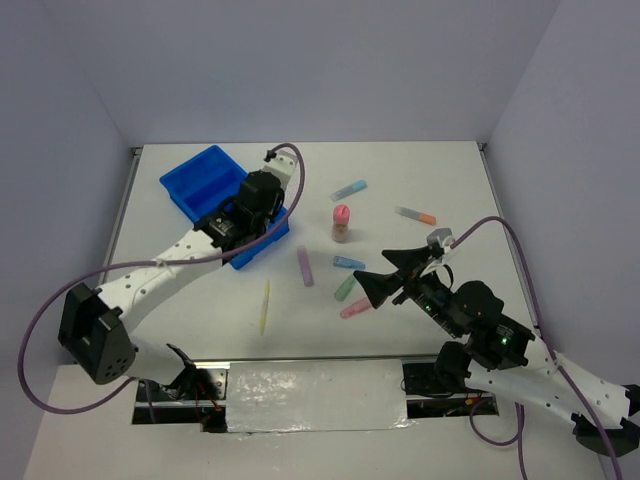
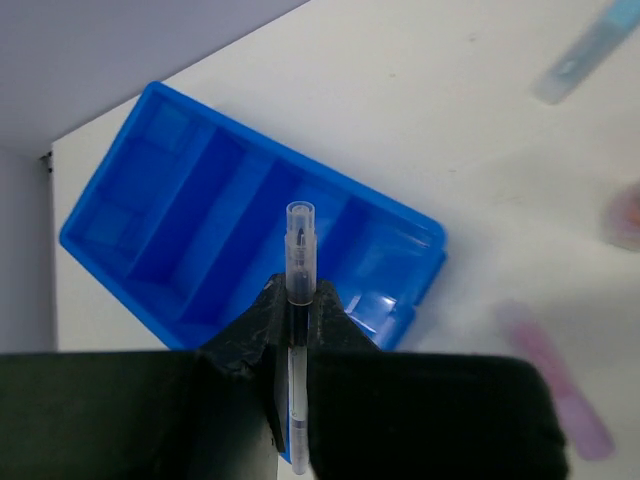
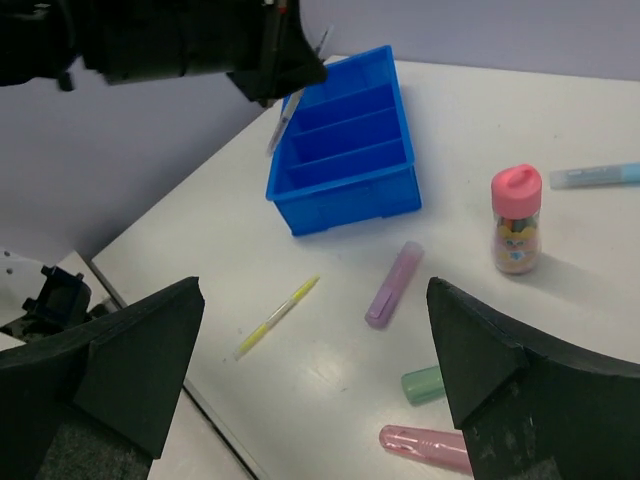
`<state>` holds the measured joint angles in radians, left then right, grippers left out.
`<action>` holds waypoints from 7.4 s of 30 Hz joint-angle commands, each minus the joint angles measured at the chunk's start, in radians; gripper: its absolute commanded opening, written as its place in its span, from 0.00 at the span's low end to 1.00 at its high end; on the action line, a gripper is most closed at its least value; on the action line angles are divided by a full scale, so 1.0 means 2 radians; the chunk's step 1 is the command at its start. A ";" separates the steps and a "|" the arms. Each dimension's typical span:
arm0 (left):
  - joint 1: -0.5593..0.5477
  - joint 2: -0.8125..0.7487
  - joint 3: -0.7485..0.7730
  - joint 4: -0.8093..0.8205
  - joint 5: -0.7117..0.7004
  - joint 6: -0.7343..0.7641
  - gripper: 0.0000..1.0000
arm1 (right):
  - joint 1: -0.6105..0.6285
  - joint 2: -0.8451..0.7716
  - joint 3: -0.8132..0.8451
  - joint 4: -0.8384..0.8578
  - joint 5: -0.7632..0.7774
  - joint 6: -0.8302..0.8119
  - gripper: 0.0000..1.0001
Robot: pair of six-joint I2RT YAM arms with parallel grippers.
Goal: Sort the stationery into containers
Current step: Place the pen in the storage box, then close the pen at the center of the board, then close the pen cap on the pen.
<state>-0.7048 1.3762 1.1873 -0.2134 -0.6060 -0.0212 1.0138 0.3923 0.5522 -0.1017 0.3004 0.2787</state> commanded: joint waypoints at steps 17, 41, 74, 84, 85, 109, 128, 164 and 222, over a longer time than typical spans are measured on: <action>0.109 0.113 -0.051 0.204 0.173 0.131 0.21 | -0.001 -0.081 -0.018 -0.023 -0.088 0.040 1.00; 0.108 0.007 -0.039 0.145 0.079 0.034 0.99 | -0.002 -0.051 0.029 -0.096 -0.016 0.037 1.00; -0.053 -0.005 -0.254 -0.062 0.123 -0.420 0.83 | -0.364 0.389 0.255 -0.237 -0.177 -0.053 0.96; -0.047 0.045 -0.270 -0.058 0.132 -0.440 0.31 | -0.363 0.371 0.265 -0.239 -0.192 -0.062 0.93; -0.047 0.047 -0.278 -0.057 0.139 -0.440 0.27 | -0.365 0.377 0.267 -0.238 -0.192 -0.061 0.93; -0.098 -0.240 -0.187 -0.211 0.182 -0.358 0.00 | -0.419 0.601 0.291 -0.188 -0.235 -0.116 0.69; -0.098 -0.308 -0.144 -0.203 0.262 -0.226 0.00 | -0.421 0.666 0.274 -0.185 -0.179 -0.128 0.69; -0.098 -0.320 -0.162 -0.179 0.289 -0.217 0.00 | -0.422 0.737 0.301 -0.248 -0.183 -0.084 0.00; -0.105 -0.348 -0.311 0.253 0.409 -0.333 0.00 | 0.063 0.173 0.024 0.266 0.019 0.222 0.00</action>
<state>-0.9089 0.7006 0.5663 0.2588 0.2276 -0.6884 1.1301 0.7338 0.5961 0.3592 0.3408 0.7341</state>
